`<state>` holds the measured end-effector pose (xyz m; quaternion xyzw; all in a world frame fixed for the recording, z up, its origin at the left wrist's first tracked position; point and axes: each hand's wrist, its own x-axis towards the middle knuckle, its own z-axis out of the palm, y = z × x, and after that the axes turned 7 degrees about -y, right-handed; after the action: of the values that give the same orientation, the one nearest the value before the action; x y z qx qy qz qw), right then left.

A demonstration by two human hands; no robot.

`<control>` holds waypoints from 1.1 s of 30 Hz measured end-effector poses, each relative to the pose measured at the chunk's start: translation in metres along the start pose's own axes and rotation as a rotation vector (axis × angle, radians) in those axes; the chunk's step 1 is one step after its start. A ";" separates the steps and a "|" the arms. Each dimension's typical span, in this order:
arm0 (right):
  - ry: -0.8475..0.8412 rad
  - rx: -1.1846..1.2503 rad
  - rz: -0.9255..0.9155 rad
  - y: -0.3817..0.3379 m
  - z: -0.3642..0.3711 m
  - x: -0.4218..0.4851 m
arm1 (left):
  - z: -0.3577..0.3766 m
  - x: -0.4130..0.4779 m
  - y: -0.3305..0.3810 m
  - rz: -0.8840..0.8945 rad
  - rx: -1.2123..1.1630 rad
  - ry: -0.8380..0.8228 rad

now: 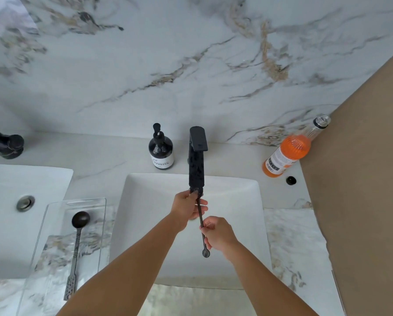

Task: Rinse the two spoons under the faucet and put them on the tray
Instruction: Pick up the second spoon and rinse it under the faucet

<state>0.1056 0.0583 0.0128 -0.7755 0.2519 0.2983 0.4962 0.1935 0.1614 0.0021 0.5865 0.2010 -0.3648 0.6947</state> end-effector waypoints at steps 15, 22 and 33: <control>0.063 0.049 0.029 0.003 -0.005 0.005 | -0.004 -0.004 0.008 0.082 -0.054 -0.121; 0.101 0.263 -0.096 -0.033 -0.025 0.010 | -0.004 -0.002 0.012 0.128 0.228 -0.065; 0.314 0.352 -0.052 -0.072 -0.031 0.027 | -0.001 -0.026 0.004 0.031 0.389 -0.272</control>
<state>0.1802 0.0550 0.0485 -0.7200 0.3541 0.1126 0.5861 0.1795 0.1697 0.0226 0.6577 0.0227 -0.4617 0.5948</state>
